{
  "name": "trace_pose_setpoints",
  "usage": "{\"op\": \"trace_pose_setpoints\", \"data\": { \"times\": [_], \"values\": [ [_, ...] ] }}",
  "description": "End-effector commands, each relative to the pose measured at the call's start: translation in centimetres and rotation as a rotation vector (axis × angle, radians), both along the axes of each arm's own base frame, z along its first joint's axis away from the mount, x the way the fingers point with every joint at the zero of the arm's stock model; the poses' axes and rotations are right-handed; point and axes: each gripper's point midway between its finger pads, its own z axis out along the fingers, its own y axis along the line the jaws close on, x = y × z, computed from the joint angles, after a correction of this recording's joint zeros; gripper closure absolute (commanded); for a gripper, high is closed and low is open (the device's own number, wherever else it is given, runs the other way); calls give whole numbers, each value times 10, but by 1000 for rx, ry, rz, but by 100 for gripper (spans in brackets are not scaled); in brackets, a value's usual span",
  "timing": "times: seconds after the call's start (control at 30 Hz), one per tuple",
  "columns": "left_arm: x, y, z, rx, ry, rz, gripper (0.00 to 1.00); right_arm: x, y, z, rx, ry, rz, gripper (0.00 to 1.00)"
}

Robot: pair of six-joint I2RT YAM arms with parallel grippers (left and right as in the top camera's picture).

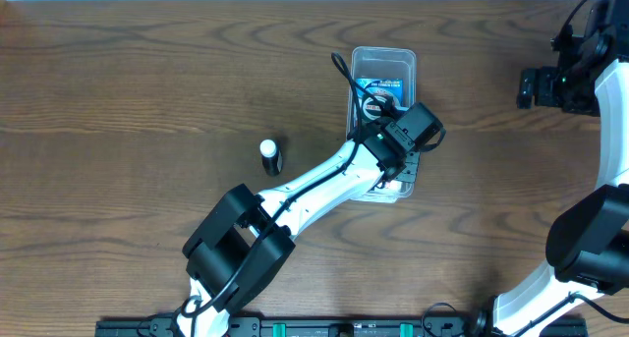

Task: Pack container
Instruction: 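Lower the Panadol box into the container and open the left gripper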

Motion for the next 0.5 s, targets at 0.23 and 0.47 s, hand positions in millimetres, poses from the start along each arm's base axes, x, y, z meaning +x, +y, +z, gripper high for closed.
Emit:
{"op": "trace_pose_setpoints", "data": {
  "times": [0.23,0.47],
  "values": [
    [8,2,4,3,-28,18,22,0,-3,-3,2,4,4,1],
    [18,8,23,-30,-57,36,22,0,-3,-3,2,4,4,1]
  ]
}}
